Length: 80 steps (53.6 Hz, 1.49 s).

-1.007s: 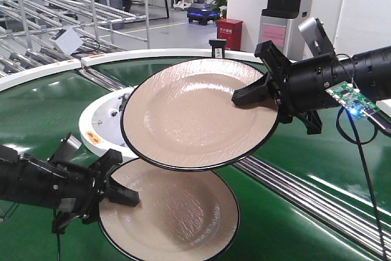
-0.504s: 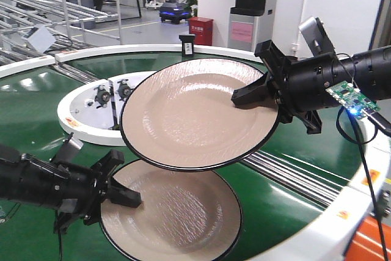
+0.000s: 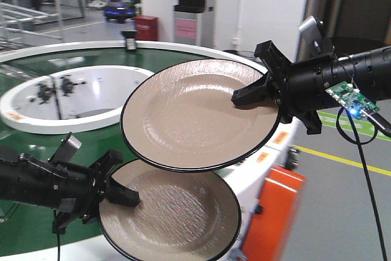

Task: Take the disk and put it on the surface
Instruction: 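Hold both plates while the base drives to the steel counter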

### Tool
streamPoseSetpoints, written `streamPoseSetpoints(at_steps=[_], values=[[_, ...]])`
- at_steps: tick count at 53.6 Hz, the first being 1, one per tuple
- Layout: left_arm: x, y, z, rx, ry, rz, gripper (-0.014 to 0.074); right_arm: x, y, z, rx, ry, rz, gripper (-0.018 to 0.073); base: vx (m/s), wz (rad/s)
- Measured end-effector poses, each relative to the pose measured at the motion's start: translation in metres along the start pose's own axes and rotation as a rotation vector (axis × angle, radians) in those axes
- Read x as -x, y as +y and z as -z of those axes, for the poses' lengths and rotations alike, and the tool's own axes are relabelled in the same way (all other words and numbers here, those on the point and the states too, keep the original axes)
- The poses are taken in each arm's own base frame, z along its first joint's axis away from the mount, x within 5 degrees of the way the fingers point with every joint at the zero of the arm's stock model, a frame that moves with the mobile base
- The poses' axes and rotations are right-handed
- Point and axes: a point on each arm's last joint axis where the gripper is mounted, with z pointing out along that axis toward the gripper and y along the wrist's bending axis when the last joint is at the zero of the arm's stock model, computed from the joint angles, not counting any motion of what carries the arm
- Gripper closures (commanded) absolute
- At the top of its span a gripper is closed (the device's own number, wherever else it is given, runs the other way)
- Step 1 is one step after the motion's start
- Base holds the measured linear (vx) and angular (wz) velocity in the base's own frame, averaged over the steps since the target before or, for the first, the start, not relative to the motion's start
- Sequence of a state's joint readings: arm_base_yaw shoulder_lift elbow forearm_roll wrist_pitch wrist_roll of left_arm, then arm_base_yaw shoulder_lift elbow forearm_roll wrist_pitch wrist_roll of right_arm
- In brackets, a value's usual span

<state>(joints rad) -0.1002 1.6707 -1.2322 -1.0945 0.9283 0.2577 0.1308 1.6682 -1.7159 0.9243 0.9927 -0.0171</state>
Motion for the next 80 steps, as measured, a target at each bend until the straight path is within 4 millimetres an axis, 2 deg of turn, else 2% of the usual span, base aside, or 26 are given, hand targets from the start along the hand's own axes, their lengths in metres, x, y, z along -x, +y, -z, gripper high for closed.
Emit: streamPoseSetpoints(at_steps=[43, 80], values=[[-0.0007, -0.0003, -0.0002, -0.002, 0.007, 0.0, 0.0595, 0.0, 0.0, 0.0, 0.0, 0.0, 0.0, 0.0567, -0.13, -0.69], [-0.0008, -0.0003, -0.0002, -0.002, 0.008, 0.001, 0.0595, 0.0, 0.0, 0.0, 0.0, 0.0, 0.0, 0.0567, 0.1, -0.31]])
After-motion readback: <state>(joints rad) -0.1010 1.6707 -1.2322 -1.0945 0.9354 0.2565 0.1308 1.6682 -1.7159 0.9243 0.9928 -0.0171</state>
